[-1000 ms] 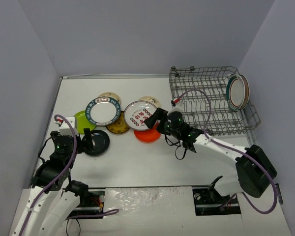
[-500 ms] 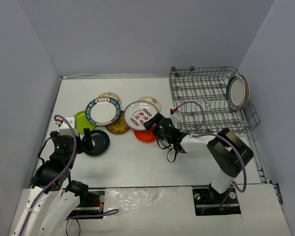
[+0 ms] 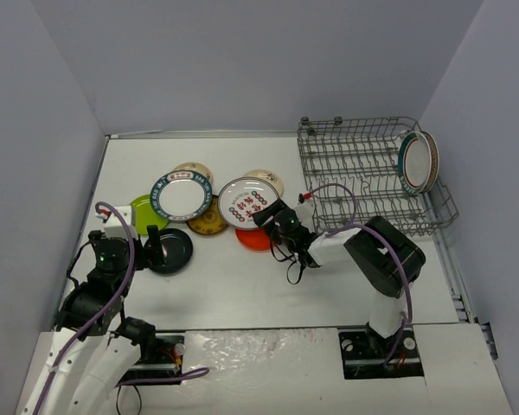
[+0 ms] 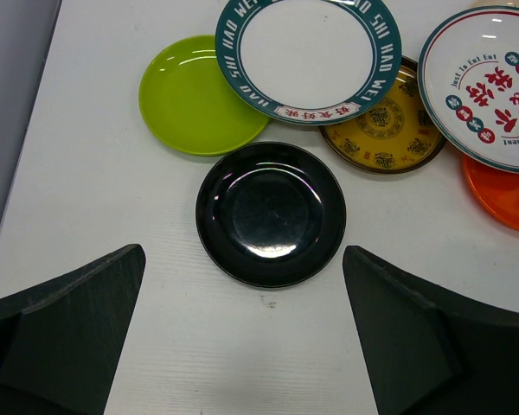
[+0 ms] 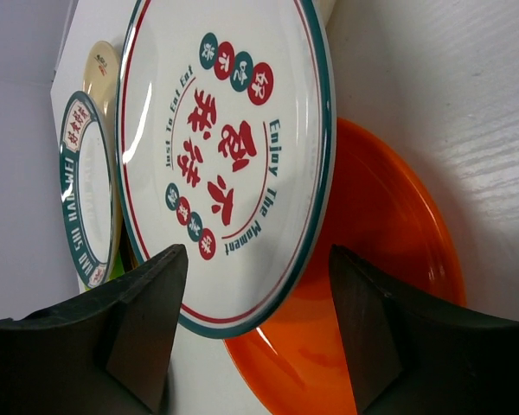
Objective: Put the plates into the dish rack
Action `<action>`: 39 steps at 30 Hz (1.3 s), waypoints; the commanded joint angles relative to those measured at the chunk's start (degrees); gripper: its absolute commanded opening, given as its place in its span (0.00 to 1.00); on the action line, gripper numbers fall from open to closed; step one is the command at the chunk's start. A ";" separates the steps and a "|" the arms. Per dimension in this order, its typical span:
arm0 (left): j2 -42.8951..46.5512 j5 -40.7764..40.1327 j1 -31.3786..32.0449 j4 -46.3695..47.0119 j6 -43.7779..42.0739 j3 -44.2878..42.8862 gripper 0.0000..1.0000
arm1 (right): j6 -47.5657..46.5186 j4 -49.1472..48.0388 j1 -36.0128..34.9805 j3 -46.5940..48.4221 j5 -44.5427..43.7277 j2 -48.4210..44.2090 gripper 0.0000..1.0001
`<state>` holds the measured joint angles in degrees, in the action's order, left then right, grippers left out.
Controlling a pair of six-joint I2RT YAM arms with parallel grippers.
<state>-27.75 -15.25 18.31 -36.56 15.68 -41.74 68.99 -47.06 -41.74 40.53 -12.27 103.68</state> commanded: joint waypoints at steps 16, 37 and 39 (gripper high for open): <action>-1.13 -0.44 -0.02 2.98 0.58 -2.47 0.97 | 0.44 -9.66 -0.40 5.39 -7.59 3.44 0.09; -1.60 -0.31 -0.11 3.07 0.49 -2.47 0.97 | -31.82 21.28 4.90 17.52 -9.76 -26.05 0.00; -1.61 -0.23 -0.11 3.08 0.49 -2.56 0.97 | -39.74 29.05 9.86 20.19 -9.79 -29.06 0.00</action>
<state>-28.05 -15.22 18.31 -36.56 15.70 -41.74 48.03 -29.16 -38.73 51.65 -18.81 83.23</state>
